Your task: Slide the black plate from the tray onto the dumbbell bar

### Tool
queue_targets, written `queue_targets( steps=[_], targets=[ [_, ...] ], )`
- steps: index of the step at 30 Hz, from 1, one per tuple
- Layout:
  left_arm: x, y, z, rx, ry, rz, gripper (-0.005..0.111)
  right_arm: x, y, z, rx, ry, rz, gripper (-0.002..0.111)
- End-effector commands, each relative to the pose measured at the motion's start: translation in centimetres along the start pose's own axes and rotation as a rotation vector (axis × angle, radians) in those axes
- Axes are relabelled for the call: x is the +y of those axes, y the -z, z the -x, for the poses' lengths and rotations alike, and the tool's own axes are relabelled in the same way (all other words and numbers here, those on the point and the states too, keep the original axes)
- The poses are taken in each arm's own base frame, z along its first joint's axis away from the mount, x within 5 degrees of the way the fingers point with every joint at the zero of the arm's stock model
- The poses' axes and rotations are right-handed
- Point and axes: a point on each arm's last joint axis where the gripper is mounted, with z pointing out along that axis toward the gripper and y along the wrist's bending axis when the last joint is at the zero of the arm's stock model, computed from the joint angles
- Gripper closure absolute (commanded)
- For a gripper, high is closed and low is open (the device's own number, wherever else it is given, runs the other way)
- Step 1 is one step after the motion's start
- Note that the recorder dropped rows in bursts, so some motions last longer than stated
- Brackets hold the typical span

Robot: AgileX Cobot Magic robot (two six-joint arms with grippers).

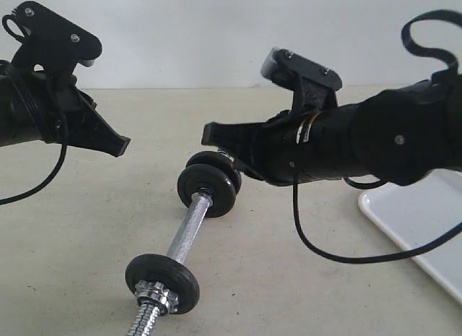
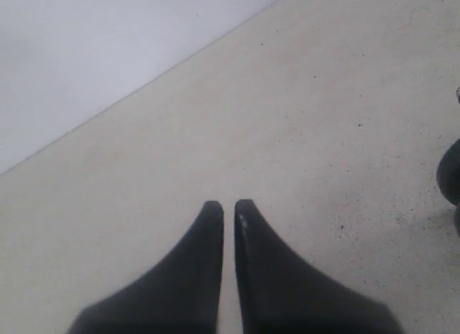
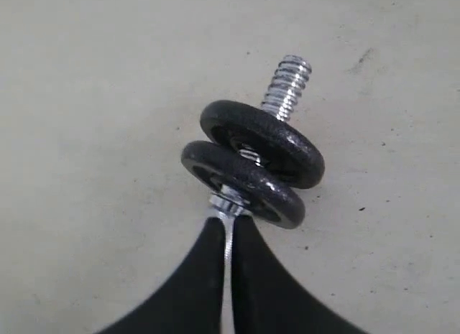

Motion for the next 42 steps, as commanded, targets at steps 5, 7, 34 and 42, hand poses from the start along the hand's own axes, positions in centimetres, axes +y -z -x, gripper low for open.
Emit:
queue_targets(
  steps=[5,7,34,42],
  targets=[
    [0.2,0.4,0.3,-0.011,-0.024,0.006,0.102,-0.5,-1.1,-0.6,0.022,-0.142,-0.021,0.108],
    [0.2,0.4,0.3,-0.011,-0.024,0.006,0.102,-0.6,-1.1,-0.7,0.036,-0.189,-0.03,0.108],
    [1.3,2.5,1.4,-0.091,0.016,0.002,0.102,0.4,-5.1,1.1,0.5,-0.095,0.226,0.108],
    [1.2,2.5,1.4,-0.094,0.015,-0.005,0.102,0.0,-5.5,0.9,0.516,-0.232,0.184,0.049]
  ],
)
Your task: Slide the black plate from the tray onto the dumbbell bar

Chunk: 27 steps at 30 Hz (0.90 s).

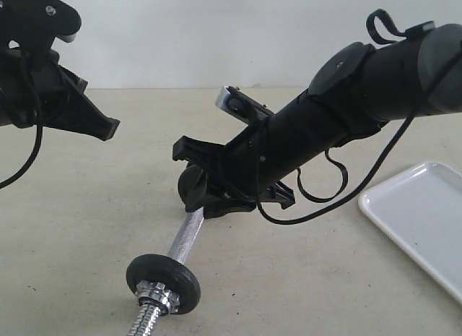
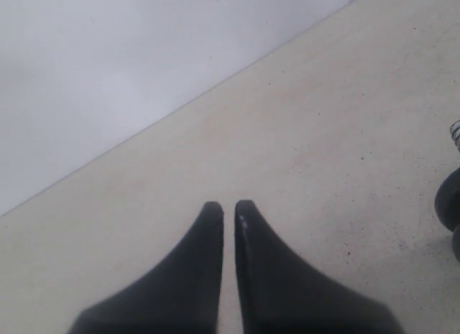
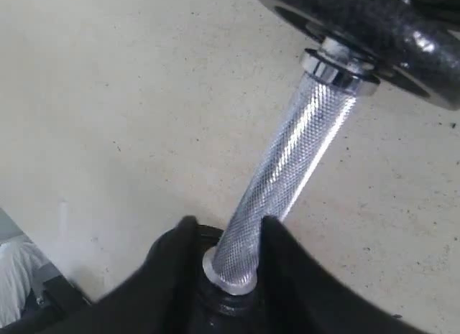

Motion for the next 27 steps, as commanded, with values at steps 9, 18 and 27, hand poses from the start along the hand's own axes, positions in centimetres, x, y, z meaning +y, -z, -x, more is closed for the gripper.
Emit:
queue_targets(
  steps=[9,18,27],
  targets=[
    [0.0,0.2,0.3,-0.013,0.014,-0.01,0.102,-1.3,-2.3,0.2,-0.014,-0.221,-0.045,0.042],
    [0.0,0.2,0.3,-0.013,0.014,-0.01,0.102,-1.8,-4.0,0.3,-0.062,-0.295,-0.047,0.042],
    [0.0,0.2,0.3,-0.013,0.014,-0.01,0.102,-0.6,-5.5,-0.1,-0.165,-0.279,-0.067,0.054]
  ],
)
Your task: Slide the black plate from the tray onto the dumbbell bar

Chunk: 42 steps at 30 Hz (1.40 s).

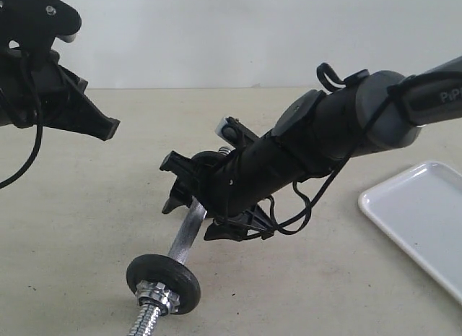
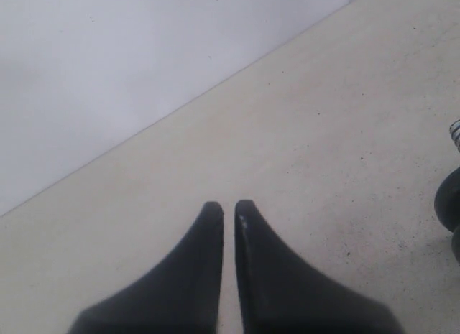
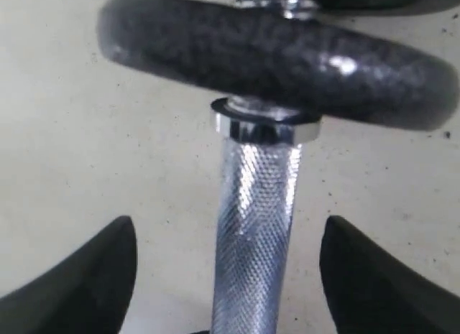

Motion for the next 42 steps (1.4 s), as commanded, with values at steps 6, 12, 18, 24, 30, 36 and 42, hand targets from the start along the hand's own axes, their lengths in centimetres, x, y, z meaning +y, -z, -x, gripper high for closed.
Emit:
queue_targets(
  steps=[6,12,18,24,30,36,42],
  targets=[
    [0.0,0.2,0.3,-0.013,0.014,-0.01,0.102,1.3,-0.7,-1.0,-0.088,0.068,0.0,0.098],
    [0.0,0.2,0.3,-0.013,0.014,-0.01,0.102,1.3,-0.7,-1.0,-0.09,0.103,-0.004,0.108],
    [0.0,0.2,0.3,-0.013,0.014,-0.01,0.102,1.2,-0.7,-0.9,-0.098,0.148,-0.017,0.108],
    [0.0,0.2,0.3,-0.013,0.014,-0.01,0.102,0.9,-0.7,-0.8,-0.099,0.222,-0.045,0.108],
    [0.0,0.2,0.3,-0.013,0.014,-0.01,0.102,0.4,-0.5,-0.4,-0.094,0.237,-0.078,0.108],
    [0.0,0.2,0.3,-0.013,0.014,-0.01,0.102,-0.9,0.3,1.2,-0.093,0.195,-0.103,0.108],
    [0.0,0.2,0.3,-0.012,0.014,-0.008,0.102,-1.8,0.9,2.3,-0.096,0.198,-0.123,0.108]
  ],
)
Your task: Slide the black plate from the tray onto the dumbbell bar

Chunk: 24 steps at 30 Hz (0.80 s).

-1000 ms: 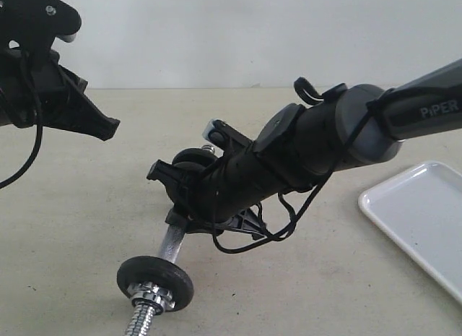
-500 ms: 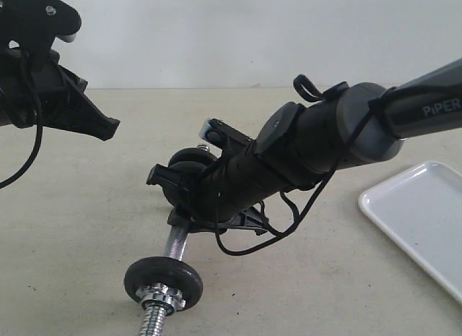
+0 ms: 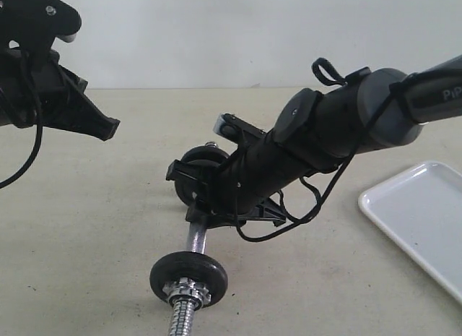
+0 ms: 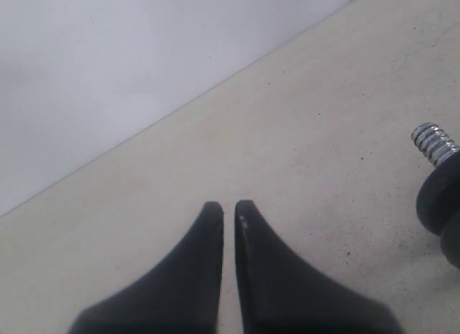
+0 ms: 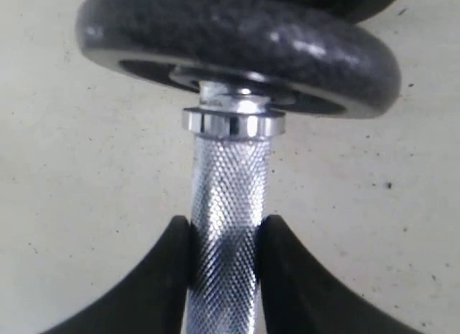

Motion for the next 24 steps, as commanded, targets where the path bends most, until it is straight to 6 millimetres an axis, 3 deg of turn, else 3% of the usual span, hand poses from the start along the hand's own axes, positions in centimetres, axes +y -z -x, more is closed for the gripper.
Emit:
queue_targets(
  steps=[1,18,24],
  targets=[
    [0.0,0.2,0.3,-0.012,0.014,-0.008,0.102,-1.5,0.6,1.5,-0.044,0.04,-0.044,0.108],
    [0.0,0.2,0.3,-0.012,0.014,-0.008,0.102,-4.4,1.4,2.0,0.01,0.08,-0.261,0.108],
    [0.0,0.2,0.3,-0.012,0.014,-0.008,0.102,-6.6,2.4,2.9,0.044,0.049,-0.324,0.108]
  ],
)
